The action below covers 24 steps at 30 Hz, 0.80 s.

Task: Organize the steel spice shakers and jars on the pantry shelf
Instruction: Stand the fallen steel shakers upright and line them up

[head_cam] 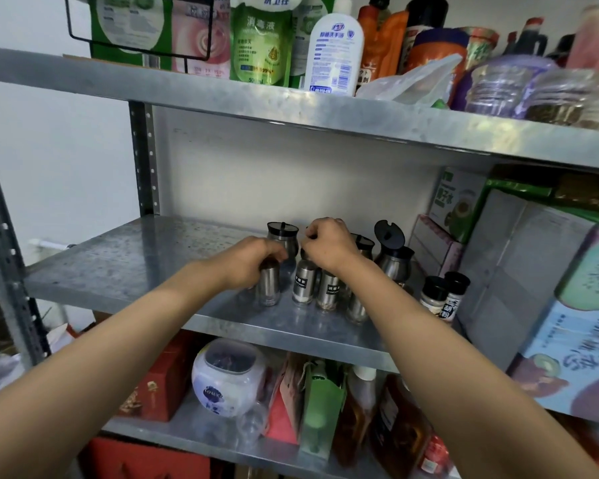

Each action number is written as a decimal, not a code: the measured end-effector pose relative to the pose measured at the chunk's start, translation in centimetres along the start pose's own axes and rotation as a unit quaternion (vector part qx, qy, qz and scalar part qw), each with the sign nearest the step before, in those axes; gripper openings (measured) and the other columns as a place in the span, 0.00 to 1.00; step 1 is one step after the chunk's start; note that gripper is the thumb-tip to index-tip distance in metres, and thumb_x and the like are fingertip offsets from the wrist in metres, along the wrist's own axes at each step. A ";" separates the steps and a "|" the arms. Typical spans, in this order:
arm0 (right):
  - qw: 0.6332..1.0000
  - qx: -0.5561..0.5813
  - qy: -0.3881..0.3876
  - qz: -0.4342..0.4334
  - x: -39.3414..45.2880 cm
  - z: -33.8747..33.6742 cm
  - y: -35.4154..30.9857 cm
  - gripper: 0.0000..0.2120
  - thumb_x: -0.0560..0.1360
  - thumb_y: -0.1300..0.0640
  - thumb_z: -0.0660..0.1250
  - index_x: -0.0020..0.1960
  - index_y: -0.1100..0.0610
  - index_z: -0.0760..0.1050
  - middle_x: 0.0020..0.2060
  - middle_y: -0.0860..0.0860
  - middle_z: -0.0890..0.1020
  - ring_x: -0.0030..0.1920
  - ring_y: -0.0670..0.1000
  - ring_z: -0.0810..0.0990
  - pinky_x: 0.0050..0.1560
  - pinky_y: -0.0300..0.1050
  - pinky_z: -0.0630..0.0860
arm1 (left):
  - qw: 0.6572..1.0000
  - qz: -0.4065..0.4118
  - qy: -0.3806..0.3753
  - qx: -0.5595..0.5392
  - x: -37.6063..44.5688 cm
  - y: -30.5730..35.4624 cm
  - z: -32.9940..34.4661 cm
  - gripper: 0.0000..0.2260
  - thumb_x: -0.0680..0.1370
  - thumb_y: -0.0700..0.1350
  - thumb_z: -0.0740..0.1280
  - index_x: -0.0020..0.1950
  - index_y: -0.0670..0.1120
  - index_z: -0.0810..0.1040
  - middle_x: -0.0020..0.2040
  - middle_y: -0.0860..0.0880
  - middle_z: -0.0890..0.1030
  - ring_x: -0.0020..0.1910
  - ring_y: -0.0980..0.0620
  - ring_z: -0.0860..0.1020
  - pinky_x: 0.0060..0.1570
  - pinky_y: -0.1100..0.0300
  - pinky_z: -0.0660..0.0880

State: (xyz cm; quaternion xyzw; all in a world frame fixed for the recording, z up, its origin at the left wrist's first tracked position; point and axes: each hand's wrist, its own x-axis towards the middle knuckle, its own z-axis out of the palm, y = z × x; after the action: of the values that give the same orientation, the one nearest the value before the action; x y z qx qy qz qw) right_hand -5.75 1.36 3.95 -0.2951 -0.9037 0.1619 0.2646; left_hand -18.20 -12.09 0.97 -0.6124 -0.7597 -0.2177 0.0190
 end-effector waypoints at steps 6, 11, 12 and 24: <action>0.999 0.047 -0.010 0.021 -0.3 0.4 -0.2 0.05 0.70 0.59 0.63 0.37 0.54 0.77 0.42 0.54 0.83 0.48 0.56 0.80 0.50 0.47 0.79 | 0.995 -0.013 0.045 -0.088 0.1 -0.1 1.0 0.24 0.68 0.25 0.62 0.60 0.43 0.79 0.58 0.46 0.81 0.59 0.50 0.78 0.63 0.55 0.74; 0.998 0.064 -0.013 0.012 -0.7 0.7 -1.0 0.08 0.73 0.62 0.63 0.43 0.52 0.80 0.44 0.50 0.83 0.47 0.53 0.81 0.51 0.44 0.79 | 0.974 -0.066 0.102 -0.189 -0.5 0.3 1.0 0.27 0.67 0.21 0.60 0.60 0.41 0.78 0.57 0.46 0.80 0.53 0.50 0.78 0.50 0.60 0.74; 0.998 0.064 -0.020 0.007 -0.8 0.7 -1.2 0.09 0.73 0.63 0.63 0.44 0.52 0.81 0.43 0.49 0.83 0.47 0.52 0.81 0.51 0.43 0.79 | 0.965 -0.080 0.129 -0.214 -0.7 0.1 1.1 0.26 0.68 0.21 0.59 0.59 0.43 0.78 0.56 0.46 0.80 0.48 0.48 0.78 0.44 0.58 0.74; 0.971 -0.092 -0.197 -0.098 -0.9 1.7 -3.7 0.18 0.72 0.64 0.69 0.59 0.51 0.81 0.59 0.50 0.82 0.59 0.52 0.80 0.57 0.40 0.75 | 0.922 -0.117 0.319 -0.185 -3.9 -3.1 4.6 0.13 0.77 0.31 0.61 0.55 0.43 0.79 0.55 0.45 0.81 0.55 0.47 0.79 0.60 0.53 0.74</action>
State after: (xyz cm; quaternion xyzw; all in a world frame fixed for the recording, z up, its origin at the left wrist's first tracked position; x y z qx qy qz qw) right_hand -7.77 -2.29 3.89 -0.1903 -0.9736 0.1065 0.0680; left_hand -19.10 -14.55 -5.29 -0.4098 -0.7260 -0.5390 0.1206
